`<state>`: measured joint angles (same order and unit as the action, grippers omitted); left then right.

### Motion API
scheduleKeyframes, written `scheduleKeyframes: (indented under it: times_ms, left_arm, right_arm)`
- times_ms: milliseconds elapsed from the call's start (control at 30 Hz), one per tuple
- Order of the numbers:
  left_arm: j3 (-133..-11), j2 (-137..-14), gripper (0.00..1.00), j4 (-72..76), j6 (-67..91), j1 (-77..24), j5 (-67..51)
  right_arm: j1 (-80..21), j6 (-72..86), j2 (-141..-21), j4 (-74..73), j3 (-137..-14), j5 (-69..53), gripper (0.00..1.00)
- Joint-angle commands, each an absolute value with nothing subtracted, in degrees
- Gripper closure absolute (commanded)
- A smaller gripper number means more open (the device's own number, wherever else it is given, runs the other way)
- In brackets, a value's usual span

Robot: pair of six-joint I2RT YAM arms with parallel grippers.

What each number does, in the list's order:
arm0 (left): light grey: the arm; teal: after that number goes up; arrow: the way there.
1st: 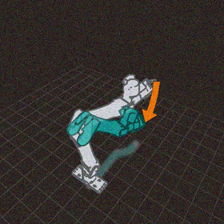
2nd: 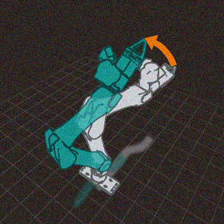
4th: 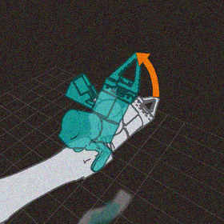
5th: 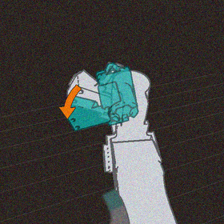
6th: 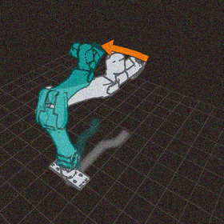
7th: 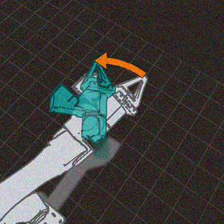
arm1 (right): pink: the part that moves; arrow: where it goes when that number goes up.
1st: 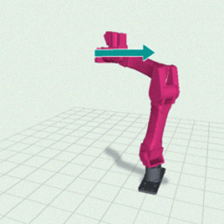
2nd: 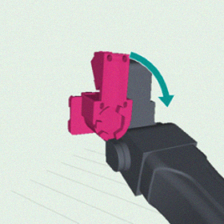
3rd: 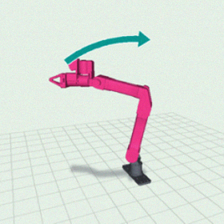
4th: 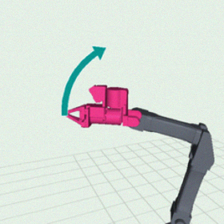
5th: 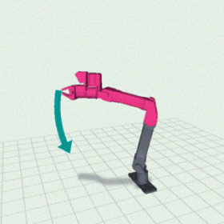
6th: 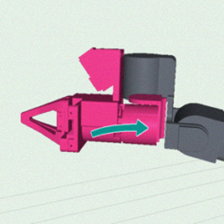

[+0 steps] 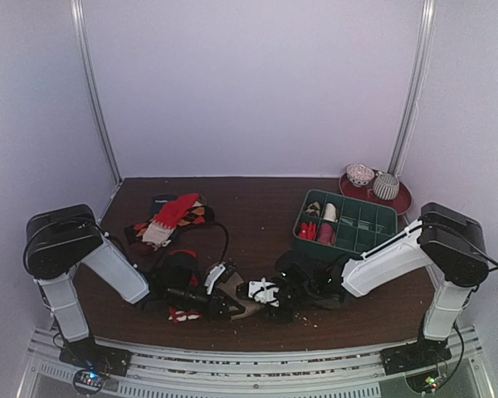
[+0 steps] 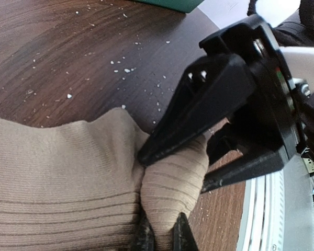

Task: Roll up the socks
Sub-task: Roll a pair of socks at the center of the board.

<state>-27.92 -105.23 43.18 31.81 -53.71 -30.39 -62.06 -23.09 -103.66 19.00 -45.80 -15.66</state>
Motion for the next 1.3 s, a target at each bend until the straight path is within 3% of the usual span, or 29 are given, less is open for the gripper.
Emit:
scheduleKeyframes:
  times_ms: [0,100,200,467,533,800,1000,1267]
  left_arm:
    - [-24.32,-110.35,1.00,22.85,31.18,-53.94,-27.71]
    - [-25.97,-107.19,1.00,20.17,28.65,-53.93,-24.69]
    - [-29.61,-101.70,0.90,14.03,23.45,-53.94,-18.68]
    - [-33.91,-86.71,0.43,7.29,15.77,-53.96,-5.54]
    - [-30.81,-82.50,0.37,9.91,15.14,-54.03,-4.64]
    - [-18.51,-68.38,0.34,26.91,8.72,-59.32,-3.84]
    - [-19.49,-74.99,0.34,35.23,3.49,-60.40,-4.66]
    - [-25.23,-87.43,0.36,36.20,-0.48,-60.47,-10.88]
  right_arm:
    - [-62.25,-21.14,-104.72,16.60,-46.56,-17.55,0.70]
    - [-62.08,-19.56,-104.38,14.15,-47.61,-18.52,0.76]
    - [-62.00,-16.70,-104.26,10.38,-49.20,-20.66,0.80]
    - [-60.11,-4.44,-109.68,-5.60,-54.19,-26.34,0.83]
    - [-59.33,-1.73,-110.85,-7.89,-54.61,-28.99,0.83]
    - [-55.81,3.85,-117.29,-17.35,-61.87,-37.16,0.83]
    - [-55.92,1.43,-120.69,-25.76,-66.39,-36.14,0.83]
    - [-55.90,0.89,-121.64,-26.09,-66.71,-35.94,0.83]
